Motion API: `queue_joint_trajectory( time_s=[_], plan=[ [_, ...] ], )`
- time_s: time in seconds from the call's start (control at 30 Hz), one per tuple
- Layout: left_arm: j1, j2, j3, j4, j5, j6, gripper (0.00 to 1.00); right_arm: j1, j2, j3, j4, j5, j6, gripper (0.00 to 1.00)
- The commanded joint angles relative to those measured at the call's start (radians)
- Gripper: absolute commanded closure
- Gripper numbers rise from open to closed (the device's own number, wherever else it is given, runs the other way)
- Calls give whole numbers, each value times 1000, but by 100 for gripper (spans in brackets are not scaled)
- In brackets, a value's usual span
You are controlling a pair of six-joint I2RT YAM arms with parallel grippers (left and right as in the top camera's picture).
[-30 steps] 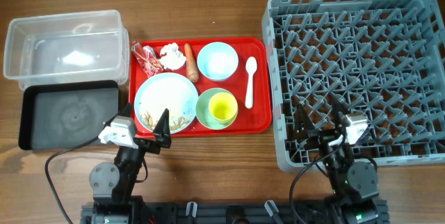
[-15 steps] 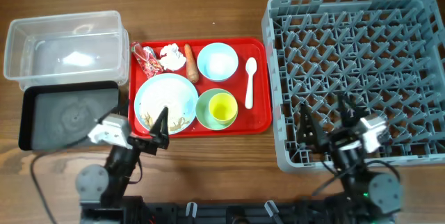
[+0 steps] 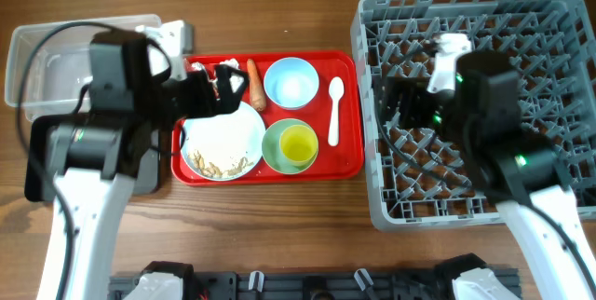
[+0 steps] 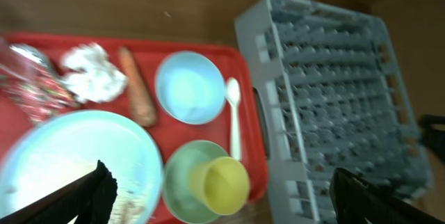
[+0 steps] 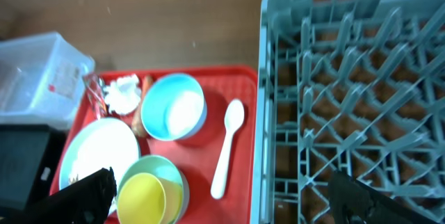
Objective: Sort waste into correct bins and load items into the dishwasher rack
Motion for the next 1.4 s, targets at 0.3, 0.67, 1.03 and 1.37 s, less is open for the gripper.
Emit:
queue_joint_trajectory(
  time_s=[0.3, 0.67, 1.03, 1.37],
  plan=[
    [-404, 492, 16, -171, -324, -173, 42, -2, 57, 29, -81, 44, 32, 0],
    [-287, 466, 142, -263, -198, -172, 96, -2, 56, 29, -99, 4, 39, 0],
    [92, 330, 170, -351, 836, 89, 96, 0, 99, 29, 354, -758, -43, 0],
    [48, 330, 170, -344, 871, 89, 96, 93, 249, 29, 518, -1084, -14, 18]
  ],
)
